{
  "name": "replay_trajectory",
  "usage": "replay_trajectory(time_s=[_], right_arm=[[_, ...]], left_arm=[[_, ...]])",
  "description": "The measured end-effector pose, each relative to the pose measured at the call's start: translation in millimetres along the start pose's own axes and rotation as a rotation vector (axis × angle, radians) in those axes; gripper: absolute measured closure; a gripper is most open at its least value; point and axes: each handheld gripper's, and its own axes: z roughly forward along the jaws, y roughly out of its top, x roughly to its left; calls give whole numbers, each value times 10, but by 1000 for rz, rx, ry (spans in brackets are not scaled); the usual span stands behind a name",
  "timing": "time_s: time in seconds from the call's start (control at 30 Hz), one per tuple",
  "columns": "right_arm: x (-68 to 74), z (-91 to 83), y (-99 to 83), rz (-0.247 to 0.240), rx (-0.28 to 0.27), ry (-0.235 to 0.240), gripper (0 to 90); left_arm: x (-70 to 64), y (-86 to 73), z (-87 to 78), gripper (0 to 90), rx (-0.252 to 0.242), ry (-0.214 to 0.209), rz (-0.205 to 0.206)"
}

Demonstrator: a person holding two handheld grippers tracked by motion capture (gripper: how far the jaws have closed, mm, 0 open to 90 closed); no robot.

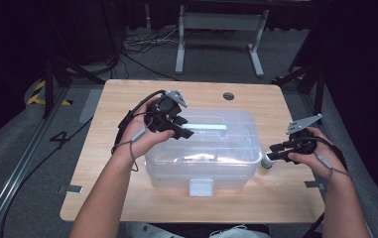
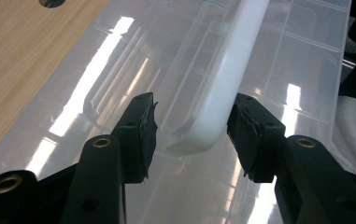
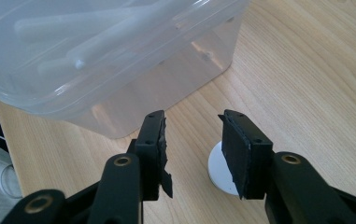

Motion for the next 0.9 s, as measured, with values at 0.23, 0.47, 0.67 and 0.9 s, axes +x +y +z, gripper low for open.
replay_trajectory(time_s=[0.23,0.47,0.67,0.9], right_arm=[[8,13,8,-6,4,3,605],[16,13,15,-16,-2,5,598],[22,-11,14,-17,-11,5,598],[27,-38,8,-20,-26,11,599]], left_arm=[[-9,24,92,677,20,-14,23],[-47,32,93,721,25,50,60],[-11,38,88,726,11,39,53],[54,101,38,728,4,34,47]])
